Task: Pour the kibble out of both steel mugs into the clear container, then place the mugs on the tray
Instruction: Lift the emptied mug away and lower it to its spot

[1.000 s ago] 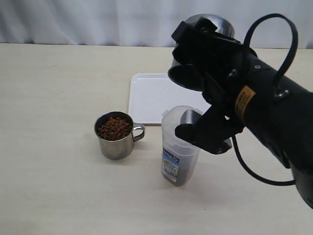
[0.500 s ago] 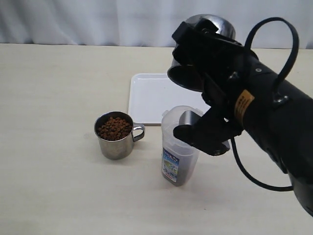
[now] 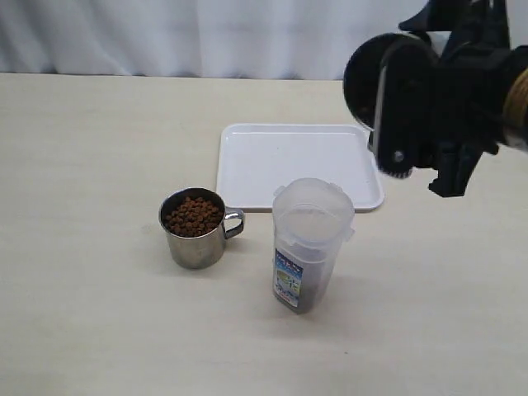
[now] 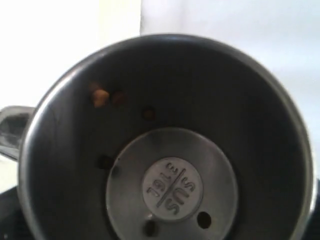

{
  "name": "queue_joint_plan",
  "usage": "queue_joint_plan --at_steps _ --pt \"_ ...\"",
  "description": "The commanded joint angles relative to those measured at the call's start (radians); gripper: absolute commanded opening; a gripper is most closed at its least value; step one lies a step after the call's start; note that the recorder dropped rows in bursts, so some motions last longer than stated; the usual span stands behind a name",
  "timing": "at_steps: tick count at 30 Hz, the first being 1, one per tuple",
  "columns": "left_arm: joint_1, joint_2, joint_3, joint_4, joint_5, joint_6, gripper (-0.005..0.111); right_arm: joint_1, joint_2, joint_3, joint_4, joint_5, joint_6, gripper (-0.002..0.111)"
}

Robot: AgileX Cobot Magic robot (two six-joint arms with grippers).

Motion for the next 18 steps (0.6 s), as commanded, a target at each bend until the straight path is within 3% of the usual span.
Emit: queue_joint_plan --at_steps 1,4,9,11,18 --pt "-0.006 -0.003 0.002 -0.003 -0.012 0.005 0.000 -0.220 -0.010 0.001 0.353 -0.173 0.002 0.004" --pt "-0.006 -0.003 0.002 -0.003 -0.012 0.005 0.000 -0.402 -0.004 0.095 0.632 -0.406 0.002 0.004" --pt "-0.006 -0.003 0.002 -0.003 -0.012 0.005 0.000 -0.572 0.072 0.318 0.803 -0.770 0.120 0.004" --pt "-0.006 -0.003 0.002 -0.003 -0.012 0.005 0.000 -0.585 0.179 0.395 0.799 -0.922 0.172 0.004" --pt "-0.006 -0.003 0.002 -0.005 -0.012 0.005 0.000 -0.585 0.532 0.432 0.680 -1.119 0.212 0.004"
